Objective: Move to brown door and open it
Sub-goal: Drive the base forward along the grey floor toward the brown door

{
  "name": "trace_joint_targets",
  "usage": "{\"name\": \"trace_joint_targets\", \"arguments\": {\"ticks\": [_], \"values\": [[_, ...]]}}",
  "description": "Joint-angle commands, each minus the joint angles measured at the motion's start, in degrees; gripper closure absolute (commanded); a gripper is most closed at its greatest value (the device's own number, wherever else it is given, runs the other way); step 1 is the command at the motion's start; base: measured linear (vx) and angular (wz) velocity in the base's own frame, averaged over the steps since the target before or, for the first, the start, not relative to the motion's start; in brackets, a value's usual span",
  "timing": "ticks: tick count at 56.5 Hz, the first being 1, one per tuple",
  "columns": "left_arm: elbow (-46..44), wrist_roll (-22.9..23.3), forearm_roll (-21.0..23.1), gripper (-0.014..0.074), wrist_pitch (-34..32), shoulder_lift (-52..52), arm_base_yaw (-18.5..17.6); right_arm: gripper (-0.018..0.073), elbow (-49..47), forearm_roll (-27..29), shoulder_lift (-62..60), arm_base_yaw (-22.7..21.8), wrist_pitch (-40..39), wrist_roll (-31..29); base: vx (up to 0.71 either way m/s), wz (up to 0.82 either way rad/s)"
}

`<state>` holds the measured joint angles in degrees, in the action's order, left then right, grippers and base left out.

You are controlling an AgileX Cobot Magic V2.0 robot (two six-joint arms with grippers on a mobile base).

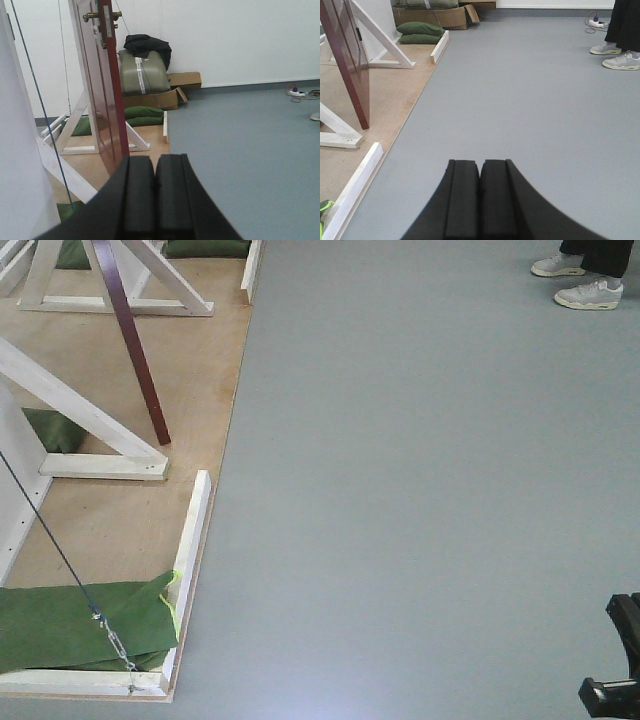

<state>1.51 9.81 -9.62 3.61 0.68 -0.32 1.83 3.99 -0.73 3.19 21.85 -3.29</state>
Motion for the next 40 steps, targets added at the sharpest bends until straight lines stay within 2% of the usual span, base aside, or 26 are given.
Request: {"name": "trace_joint_targets", "arguments": {"ticks": [1,40], "values": [[-1.39,0.43,0.18,0.0600,-5.07,0.17,-0.06,0.0559,0.19,-0.20,-0.32,-0.09,-4.41,-0.49,0.00,0.00],[-1.39,0.43,0.18,0.0600,-5.07,0.17,-0.06,0.0559,0.19,-0.20,-0.32,-0.09,-4.41,-0.49,0.03,0.00]]}}
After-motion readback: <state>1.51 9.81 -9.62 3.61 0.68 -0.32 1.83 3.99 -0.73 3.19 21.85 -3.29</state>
